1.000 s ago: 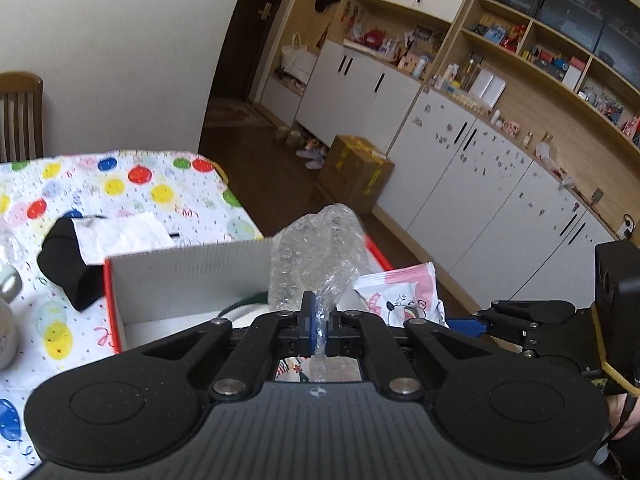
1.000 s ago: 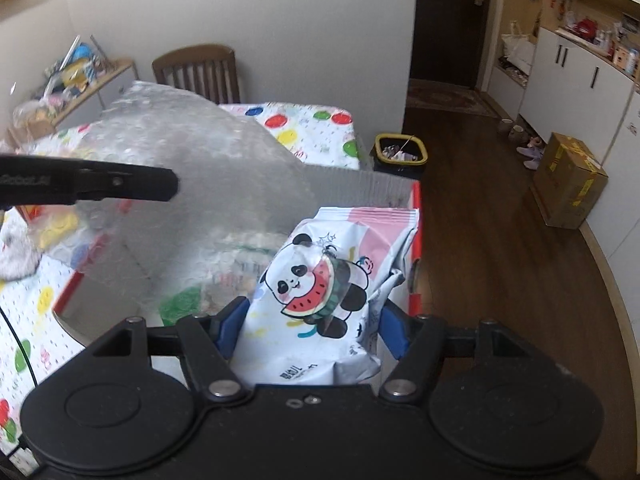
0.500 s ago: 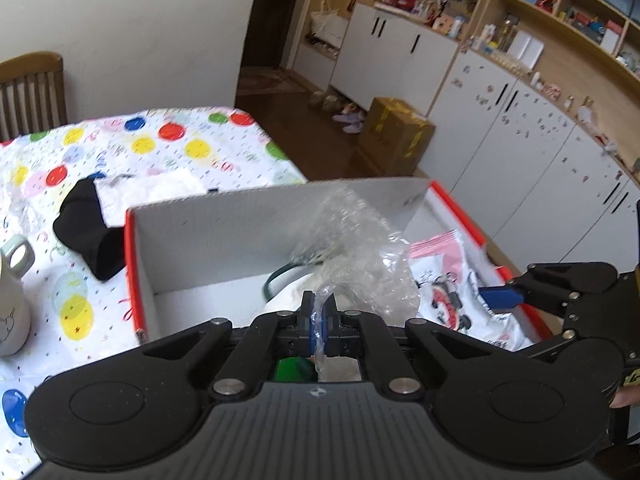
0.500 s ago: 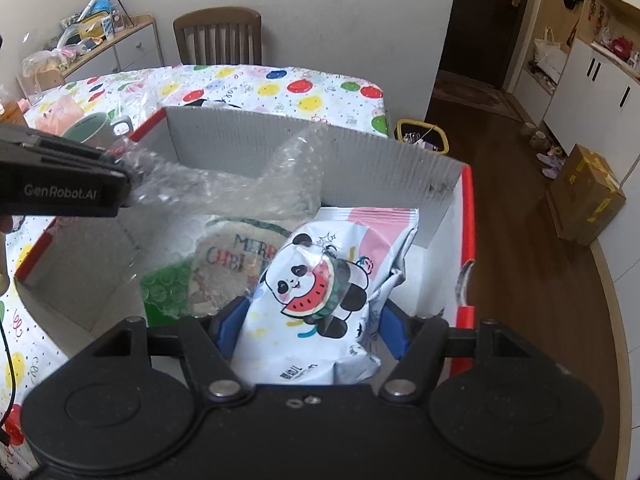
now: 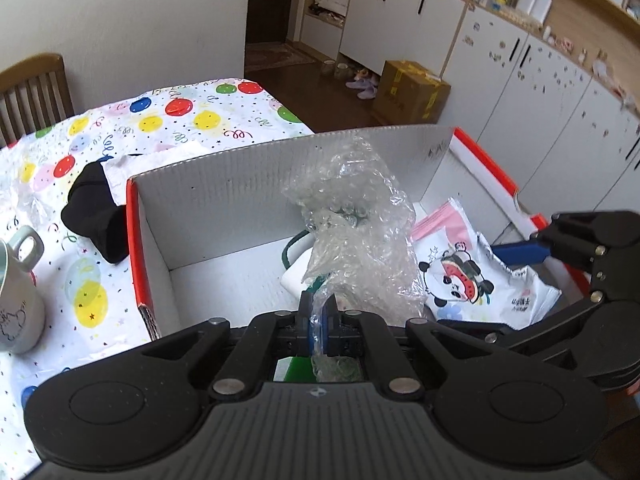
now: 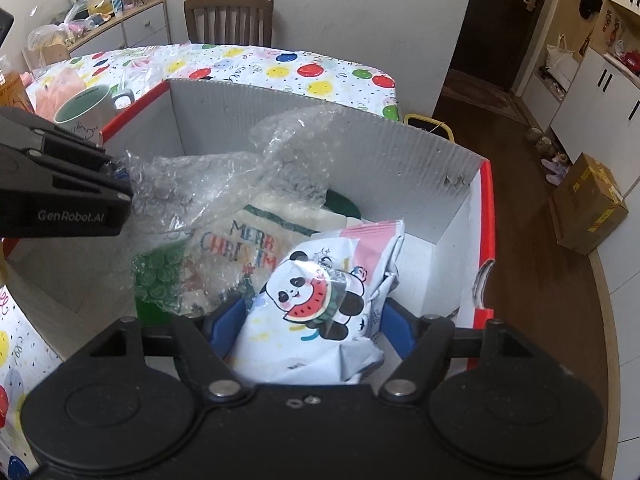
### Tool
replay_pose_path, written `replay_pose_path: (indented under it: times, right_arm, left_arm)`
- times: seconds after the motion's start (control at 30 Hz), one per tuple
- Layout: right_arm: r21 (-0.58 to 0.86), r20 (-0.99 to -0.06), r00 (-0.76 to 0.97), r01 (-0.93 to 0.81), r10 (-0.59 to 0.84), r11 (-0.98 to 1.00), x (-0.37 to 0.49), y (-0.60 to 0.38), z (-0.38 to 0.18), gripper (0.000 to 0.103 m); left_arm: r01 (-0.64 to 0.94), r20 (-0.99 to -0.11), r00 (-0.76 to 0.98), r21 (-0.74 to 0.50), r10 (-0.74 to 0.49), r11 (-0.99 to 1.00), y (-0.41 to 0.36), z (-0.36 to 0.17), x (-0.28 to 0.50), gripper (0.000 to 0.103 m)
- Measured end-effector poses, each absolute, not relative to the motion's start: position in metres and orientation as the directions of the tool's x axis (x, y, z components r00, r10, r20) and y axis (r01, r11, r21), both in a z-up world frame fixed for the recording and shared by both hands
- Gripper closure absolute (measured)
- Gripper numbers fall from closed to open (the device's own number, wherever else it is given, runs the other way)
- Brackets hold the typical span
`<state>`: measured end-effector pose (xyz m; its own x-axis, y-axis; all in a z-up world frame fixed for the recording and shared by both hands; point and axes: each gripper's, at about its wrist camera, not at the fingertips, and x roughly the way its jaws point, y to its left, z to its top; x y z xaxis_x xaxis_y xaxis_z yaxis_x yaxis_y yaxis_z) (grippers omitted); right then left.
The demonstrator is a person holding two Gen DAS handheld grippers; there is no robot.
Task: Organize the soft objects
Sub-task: 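Release the panda snack bag into the box with the right tool while the left tool releases the bubble wrap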
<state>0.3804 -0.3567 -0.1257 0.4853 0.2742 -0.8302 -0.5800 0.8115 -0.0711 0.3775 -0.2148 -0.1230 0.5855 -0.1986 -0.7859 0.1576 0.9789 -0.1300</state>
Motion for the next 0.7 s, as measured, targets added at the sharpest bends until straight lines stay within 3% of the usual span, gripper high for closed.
replay_pose_path:
  times: [0.13, 0.33, 0.5, 0.7]
  right_arm:
    - [-0.075, -0.829, 0.487, -0.583, 0.273, 0.809, 0.378, -0.359, -0.124, 0.022]
    - [-0.091, -0.814, 0.506, -0.597, 0.286, 0.797, 0.371, -0.361, -0.116, 0.019]
    - [-0.071, -0.802, 0.513, -0.592, 0.307, 0.803, 0.368, -0.366, -0.107, 0.018]
    - [-0.048, -0.779, 0.526, -0.592, 0.342, 0.804, 0.362, -0.374, -0.094, 0.015]
  left_arm:
    - [0.175, -0.797, 0.577, -0.089, -0.176, 0.981, -0.222, -0.122, 0.375, 0.098]
    - [0.187, -0.801, 0.576, -0.065, -0.163, 0.98, -0.225, -0.122, 0.37, 0.085]
    - [0.189, -0.792, 0.587, -0.067, -0.168, 0.98, -0.224, -0.118, 0.362, 0.037]
    - [0.196, -0.765, 0.621, -0.059, -0.171, 0.979, -0.227, -0.104, 0.352, 0.033]
